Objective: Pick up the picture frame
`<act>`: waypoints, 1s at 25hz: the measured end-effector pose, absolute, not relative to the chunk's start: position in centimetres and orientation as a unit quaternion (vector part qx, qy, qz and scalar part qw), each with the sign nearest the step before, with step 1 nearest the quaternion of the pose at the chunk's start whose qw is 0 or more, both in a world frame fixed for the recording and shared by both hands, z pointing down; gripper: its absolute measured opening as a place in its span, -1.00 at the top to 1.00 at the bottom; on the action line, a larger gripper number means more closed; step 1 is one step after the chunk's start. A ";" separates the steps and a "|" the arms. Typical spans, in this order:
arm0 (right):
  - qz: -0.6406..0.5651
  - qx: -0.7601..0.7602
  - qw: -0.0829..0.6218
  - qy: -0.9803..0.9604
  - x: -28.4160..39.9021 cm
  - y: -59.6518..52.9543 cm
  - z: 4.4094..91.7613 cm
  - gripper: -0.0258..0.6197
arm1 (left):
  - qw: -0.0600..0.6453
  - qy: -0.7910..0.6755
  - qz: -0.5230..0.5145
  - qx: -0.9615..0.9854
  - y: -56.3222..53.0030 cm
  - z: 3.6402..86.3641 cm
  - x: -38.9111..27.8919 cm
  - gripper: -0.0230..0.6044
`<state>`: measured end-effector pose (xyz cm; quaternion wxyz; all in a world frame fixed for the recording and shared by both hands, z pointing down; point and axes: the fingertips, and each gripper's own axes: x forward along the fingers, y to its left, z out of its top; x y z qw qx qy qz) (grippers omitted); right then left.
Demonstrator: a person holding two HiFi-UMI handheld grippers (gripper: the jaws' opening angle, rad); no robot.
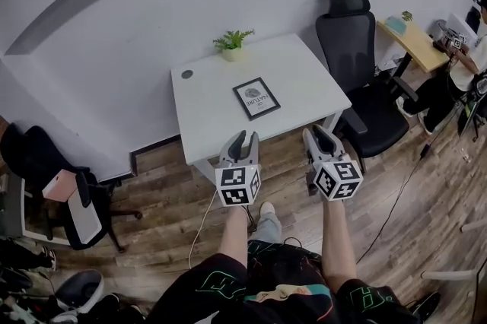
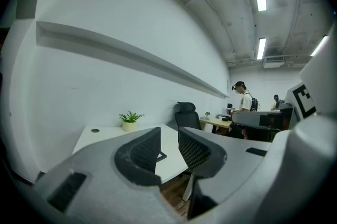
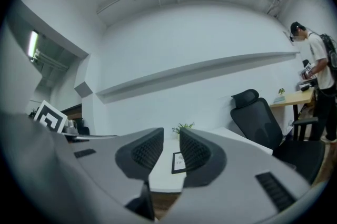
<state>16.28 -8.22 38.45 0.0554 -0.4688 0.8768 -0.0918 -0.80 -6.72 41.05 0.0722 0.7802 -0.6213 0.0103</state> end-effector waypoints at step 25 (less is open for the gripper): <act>-0.158 -0.446 -0.054 0.879 6.4 -31.1 46.6 0.59 | 0.220 -0.655 0.004 0.722 -26.1 51.4 -10.6 0.57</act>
